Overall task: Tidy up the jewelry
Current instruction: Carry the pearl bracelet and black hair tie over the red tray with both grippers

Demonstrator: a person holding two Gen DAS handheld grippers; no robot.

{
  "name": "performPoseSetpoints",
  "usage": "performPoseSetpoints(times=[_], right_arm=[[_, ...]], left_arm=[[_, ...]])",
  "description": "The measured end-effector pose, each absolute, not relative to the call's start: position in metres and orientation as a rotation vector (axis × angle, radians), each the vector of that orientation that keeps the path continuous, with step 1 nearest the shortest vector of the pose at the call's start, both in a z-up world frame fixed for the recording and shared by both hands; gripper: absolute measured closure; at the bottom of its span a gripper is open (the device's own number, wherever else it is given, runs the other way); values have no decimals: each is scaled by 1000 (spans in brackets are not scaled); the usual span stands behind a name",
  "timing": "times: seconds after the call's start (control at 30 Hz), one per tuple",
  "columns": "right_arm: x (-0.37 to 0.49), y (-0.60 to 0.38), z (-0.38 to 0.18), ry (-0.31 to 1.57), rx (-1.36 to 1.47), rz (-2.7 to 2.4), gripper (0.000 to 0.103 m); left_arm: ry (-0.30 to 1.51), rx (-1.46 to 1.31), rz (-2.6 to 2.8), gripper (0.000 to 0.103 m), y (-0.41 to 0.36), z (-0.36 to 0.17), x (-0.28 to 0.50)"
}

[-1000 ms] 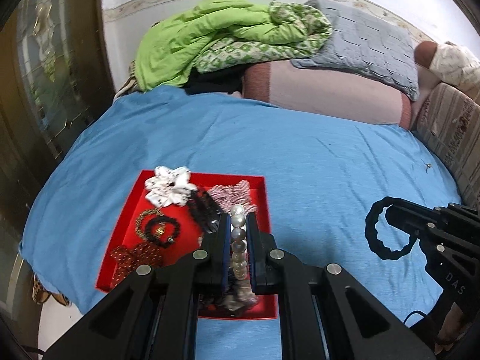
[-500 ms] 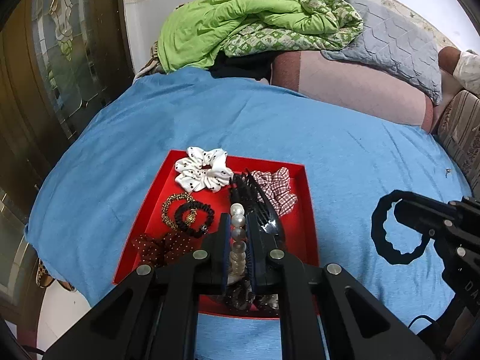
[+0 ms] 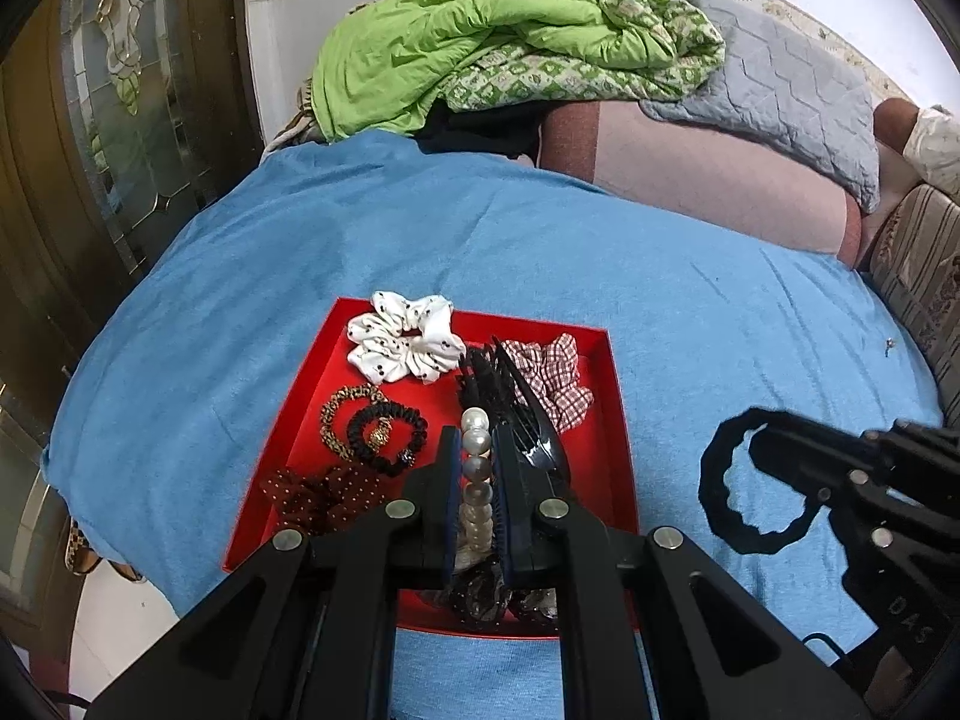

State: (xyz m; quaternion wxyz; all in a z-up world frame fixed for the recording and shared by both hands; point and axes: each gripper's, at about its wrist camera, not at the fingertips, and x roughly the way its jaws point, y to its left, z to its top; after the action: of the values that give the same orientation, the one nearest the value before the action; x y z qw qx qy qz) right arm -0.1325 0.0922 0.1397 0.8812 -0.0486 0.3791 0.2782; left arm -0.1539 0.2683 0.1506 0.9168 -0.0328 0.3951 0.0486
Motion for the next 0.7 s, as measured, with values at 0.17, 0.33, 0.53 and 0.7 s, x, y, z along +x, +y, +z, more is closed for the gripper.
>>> performPoseSetpoints(times=[0.17, 0.33, 0.53, 0.7], right_arm=[[-135, 84, 136, 789, -60, 585, 91], [-144, 73, 133, 769, -7, 615, 91], [-159, 56, 135, 738, 29, 645, 91], [-162, 42, 131, 738, 36, 619, 91]], left_arm=[[776, -121, 99, 94, 281, 172, -164], [740, -151, 105, 94, 287, 196, -181], [721, -202, 102, 93, 289, 209, -184], [716, -223, 68, 93, 283, 205, -167]])
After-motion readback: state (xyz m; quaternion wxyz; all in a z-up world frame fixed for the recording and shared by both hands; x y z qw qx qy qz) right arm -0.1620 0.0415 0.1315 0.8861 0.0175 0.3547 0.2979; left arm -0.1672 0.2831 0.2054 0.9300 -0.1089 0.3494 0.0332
